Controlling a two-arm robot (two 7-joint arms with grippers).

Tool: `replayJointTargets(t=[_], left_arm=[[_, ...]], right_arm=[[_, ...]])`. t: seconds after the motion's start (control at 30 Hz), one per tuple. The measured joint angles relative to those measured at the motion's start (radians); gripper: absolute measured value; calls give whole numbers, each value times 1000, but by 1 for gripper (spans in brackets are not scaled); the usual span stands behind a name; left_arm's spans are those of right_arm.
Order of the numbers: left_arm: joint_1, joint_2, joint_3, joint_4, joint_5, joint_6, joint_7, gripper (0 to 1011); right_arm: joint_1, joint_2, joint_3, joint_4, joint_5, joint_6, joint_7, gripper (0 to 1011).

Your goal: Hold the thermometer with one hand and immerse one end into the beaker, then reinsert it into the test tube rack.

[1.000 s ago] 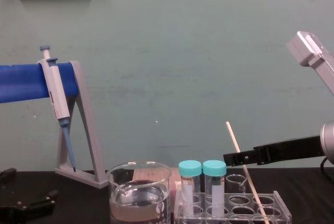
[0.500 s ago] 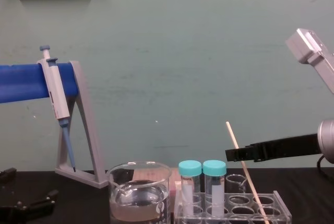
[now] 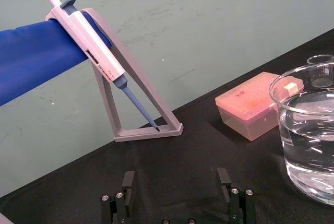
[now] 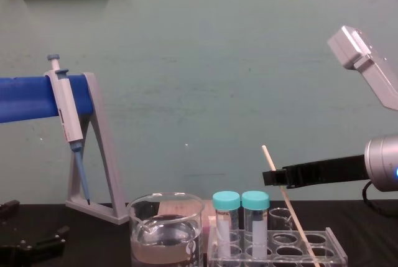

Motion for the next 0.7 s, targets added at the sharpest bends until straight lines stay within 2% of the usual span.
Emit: replayJointTargets(t=[0.07,0.17,0.7], left_arm=[[0,0,0,0,0,0,0,1004],[0,0,0,0,0,0,0,1004],[0,0,0,0,0,0,0,1004]], right_arm=[[-2,3,2,-3,2,0,-1,94],[-5,7,6,-6,3,-2,-3,55],[-18,34,21,-39,8,-19,-7,56]])
